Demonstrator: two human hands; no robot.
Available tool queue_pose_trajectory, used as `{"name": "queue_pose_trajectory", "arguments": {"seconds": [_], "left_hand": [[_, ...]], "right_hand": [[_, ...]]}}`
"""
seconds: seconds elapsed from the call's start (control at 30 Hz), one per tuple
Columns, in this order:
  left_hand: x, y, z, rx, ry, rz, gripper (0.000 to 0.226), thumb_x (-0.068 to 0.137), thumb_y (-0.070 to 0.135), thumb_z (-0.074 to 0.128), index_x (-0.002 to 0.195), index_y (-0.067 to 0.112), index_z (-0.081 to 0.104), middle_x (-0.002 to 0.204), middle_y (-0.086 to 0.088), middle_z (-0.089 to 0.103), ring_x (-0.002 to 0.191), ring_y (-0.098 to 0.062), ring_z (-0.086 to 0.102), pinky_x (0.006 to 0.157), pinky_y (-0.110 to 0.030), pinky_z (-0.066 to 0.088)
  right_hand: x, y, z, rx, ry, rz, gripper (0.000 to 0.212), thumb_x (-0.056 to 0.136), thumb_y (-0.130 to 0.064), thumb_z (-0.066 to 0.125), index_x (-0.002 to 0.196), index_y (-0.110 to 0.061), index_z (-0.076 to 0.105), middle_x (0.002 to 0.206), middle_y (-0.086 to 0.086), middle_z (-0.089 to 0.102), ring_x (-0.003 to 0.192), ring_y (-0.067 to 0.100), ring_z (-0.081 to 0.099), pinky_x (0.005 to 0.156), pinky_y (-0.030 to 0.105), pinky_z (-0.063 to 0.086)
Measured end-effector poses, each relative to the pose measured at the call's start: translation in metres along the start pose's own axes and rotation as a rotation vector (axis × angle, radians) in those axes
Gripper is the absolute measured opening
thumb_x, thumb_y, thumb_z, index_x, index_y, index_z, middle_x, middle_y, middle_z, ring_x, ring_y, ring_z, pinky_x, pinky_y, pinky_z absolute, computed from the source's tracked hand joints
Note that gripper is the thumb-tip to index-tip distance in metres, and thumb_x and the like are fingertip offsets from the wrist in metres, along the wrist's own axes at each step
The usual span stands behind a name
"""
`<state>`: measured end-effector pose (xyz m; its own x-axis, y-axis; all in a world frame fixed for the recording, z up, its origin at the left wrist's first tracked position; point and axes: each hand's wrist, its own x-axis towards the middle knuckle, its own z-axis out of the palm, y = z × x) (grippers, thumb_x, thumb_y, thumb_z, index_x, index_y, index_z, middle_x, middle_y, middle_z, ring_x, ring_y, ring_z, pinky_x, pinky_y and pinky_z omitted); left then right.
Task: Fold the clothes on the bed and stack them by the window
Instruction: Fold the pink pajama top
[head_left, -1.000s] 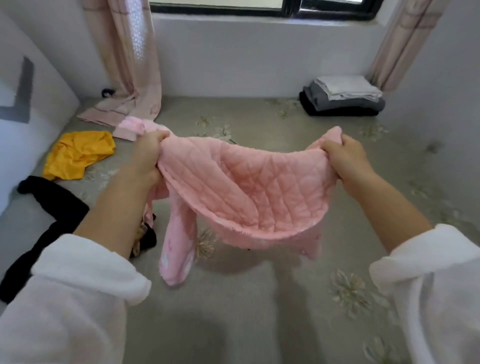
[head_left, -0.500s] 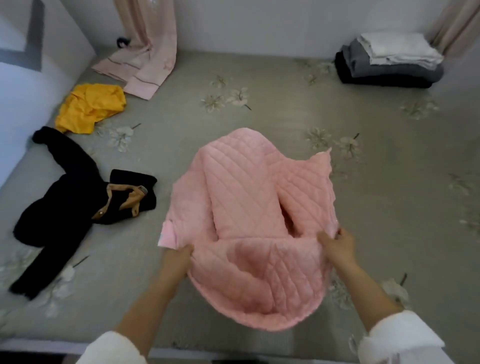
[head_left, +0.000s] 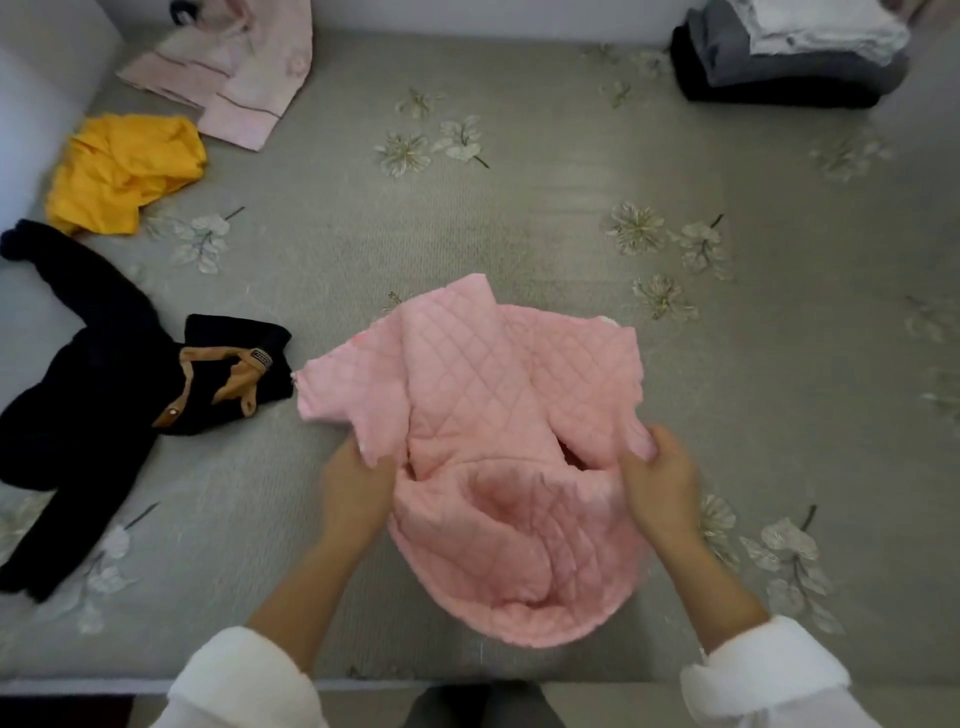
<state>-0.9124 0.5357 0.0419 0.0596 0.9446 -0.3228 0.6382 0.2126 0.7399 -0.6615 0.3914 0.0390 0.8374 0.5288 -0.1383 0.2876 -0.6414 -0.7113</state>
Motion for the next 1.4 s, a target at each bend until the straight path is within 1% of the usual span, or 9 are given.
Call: {"name": "queue_pose_trajectory", "arguments": {"seconds": [0.17, 0.4, 0.6, 0.83, 0.93, 1.07, 1.17, 1.3, 1.4], "left_hand": [[-0.016, 0.001, 0.017, 0.827, -0.415, 0.652, 0.051, 0.087, 0.027, 0.052, 0.136, 0.037, 0.045, 0.106, 0.002, 0.058, 0.089, -0.026, 0.063, 0.066, -0.032, 0.045], [-0.024, -0.073, 0.066, 0.812, -0.934, 0.1, 0.074, 0.088, 0.032, 0.056, 0.151, 0.031, 0.018, 0.146, -0.015, 0.031, 0.131, -0.033, 0.034, 0.106, -0.036, 0.032], [0.009, -0.078, 0.066, 0.202, -0.216, -0.079, 0.046, 0.077, 0.024, 0.064, 0.12, 0.008, 0.058, 0.123, -0.012, 0.057, 0.118, -0.033, 0.05, 0.094, -0.035, 0.039], [0.062, -0.051, 0.074, -0.559, -0.136, -0.239, 0.054, 0.069, 0.028, 0.072, 0.117, 0.013, 0.056, 0.118, 0.003, 0.06, 0.103, -0.005, 0.058, 0.092, -0.016, 0.045], [0.079, -0.033, 0.094, -0.281, 0.095, 0.002, 0.038, 0.096, 0.019, 0.053, 0.132, 0.011, 0.047, 0.125, 0.006, 0.049, 0.109, 0.001, 0.048, 0.085, 0.004, 0.031], [0.077, -0.005, 0.13, -0.002, 0.039, 0.385, 0.053, 0.094, 0.023, 0.041, 0.139, -0.006, 0.038, 0.144, -0.02, 0.041, 0.136, -0.032, 0.035, 0.115, -0.042, 0.024], [0.072, -0.002, 0.17, 0.359, -0.234, 0.551, 0.067, 0.092, 0.041, 0.038, 0.144, -0.001, 0.03, 0.154, -0.02, 0.024, 0.144, -0.041, 0.011, 0.116, -0.055, 0.009], [0.084, -0.026, 0.21, 0.743, -0.645, 0.407, 0.065, 0.096, 0.057, 0.028, 0.152, 0.028, 0.012, 0.161, 0.001, -0.008, 0.143, -0.024, -0.026, 0.112, -0.045, -0.018], [0.091, -0.035, 0.201, 0.633, -0.517, 0.579, 0.055, 0.098, 0.042, 0.038, 0.148, 0.023, 0.027, 0.161, -0.004, 0.007, 0.147, -0.024, -0.011, 0.114, -0.032, -0.013]], "right_hand": [[-0.039, -0.015, 0.025, -0.291, -0.331, -0.598, 0.013, 0.08, -0.016, 0.066, 0.092, -0.02, 0.066, 0.077, 0.0, 0.057, 0.066, 0.019, 0.056, 0.055, 0.028, 0.039], [-0.063, 0.041, 0.073, -0.104, -0.96, -0.041, 0.027, 0.087, -0.013, 0.062, 0.113, -0.011, 0.067, 0.09, 0.004, 0.07, 0.067, 0.001, 0.058, 0.066, 0.016, 0.047], [-0.013, 0.058, 0.083, 0.03, -0.544, 0.292, 0.02, 0.083, -0.003, 0.06, 0.098, -0.014, 0.069, 0.081, 0.0, 0.065, 0.081, 0.021, 0.061, 0.075, 0.027, 0.047], [0.054, 0.09, 0.121, 0.333, -0.129, 0.941, 0.079, 0.074, -0.029, 0.08, 0.134, 0.003, 0.04, 0.128, 0.017, 0.052, 0.112, 0.035, 0.056, 0.095, 0.046, 0.048], [0.062, 0.09, 0.135, 0.46, -0.102, 0.835, 0.042, 0.079, -0.01, 0.072, 0.117, -0.004, 0.055, 0.116, 0.014, 0.063, 0.103, 0.03, 0.061, 0.091, 0.044, 0.051], [0.065, 0.088, 0.115, 0.403, 0.359, 0.363, 0.02, 0.082, -0.015, 0.055, 0.1, -0.025, 0.054, 0.091, -0.015, 0.062, 0.088, 0.012, 0.059, 0.079, 0.026, 0.048], [0.063, 0.112, 0.094, 0.403, 0.578, 0.307, 0.031, 0.085, -0.016, 0.054, 0.116, -0.016, 0.051, 0.108, 0.0, 0.06, 0.093, -0.001, 0.053, 0.08, 0.006, 0.042], [0.064, 0.159, 0.084, 0.233, 0.371, 0.641, 0.056, 0.084, -0.008, 0.063, 0.133, 0.004, 0.038, 0.13, 0.02, 0.054, 0.113, 0.028, 0.057, 0.097, 0.039, 0.045], [0.069, 0.152, 0.079, -0.133, 0.343, 0.735, 0.083, 0.078, -0.015, 0.07, 0.144, 0.001, 0.022, 0.145, 0.026, 0.031, 0.131, 0.042, 0.035, 0.106, 0.052, 0.03]]}}
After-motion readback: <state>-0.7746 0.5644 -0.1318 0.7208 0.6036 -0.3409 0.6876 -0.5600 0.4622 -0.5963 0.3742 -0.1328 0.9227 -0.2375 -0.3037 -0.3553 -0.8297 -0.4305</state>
